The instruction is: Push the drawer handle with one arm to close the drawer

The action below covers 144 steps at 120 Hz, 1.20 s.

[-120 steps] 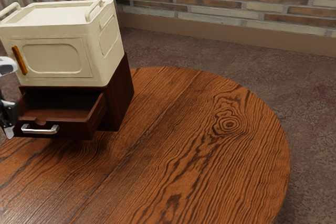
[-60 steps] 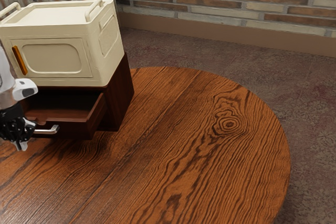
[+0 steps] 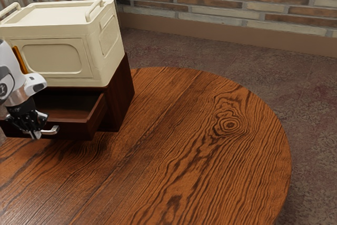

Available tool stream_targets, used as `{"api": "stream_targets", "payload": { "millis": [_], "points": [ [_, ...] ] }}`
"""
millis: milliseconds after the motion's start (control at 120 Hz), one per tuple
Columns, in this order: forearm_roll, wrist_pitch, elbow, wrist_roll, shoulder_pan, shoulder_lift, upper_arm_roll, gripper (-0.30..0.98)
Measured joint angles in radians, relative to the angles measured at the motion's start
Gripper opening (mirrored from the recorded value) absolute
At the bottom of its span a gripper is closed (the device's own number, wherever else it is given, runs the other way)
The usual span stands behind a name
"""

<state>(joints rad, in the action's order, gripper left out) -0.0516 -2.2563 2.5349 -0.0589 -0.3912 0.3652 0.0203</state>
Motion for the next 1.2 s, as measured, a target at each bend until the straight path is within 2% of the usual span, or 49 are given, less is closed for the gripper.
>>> {"api": "stream_targets", "payload": {
  "millis": [492, 1200],
  "points": [
    [-0.005, -0.164, -0.104, 0.001, -0.002, -0.148, 0.012, -0.04],
    [0.0, -0.29, -0.311, 0.005, -0.007, -0.384, 0.011, -0.03]
  ]
}}
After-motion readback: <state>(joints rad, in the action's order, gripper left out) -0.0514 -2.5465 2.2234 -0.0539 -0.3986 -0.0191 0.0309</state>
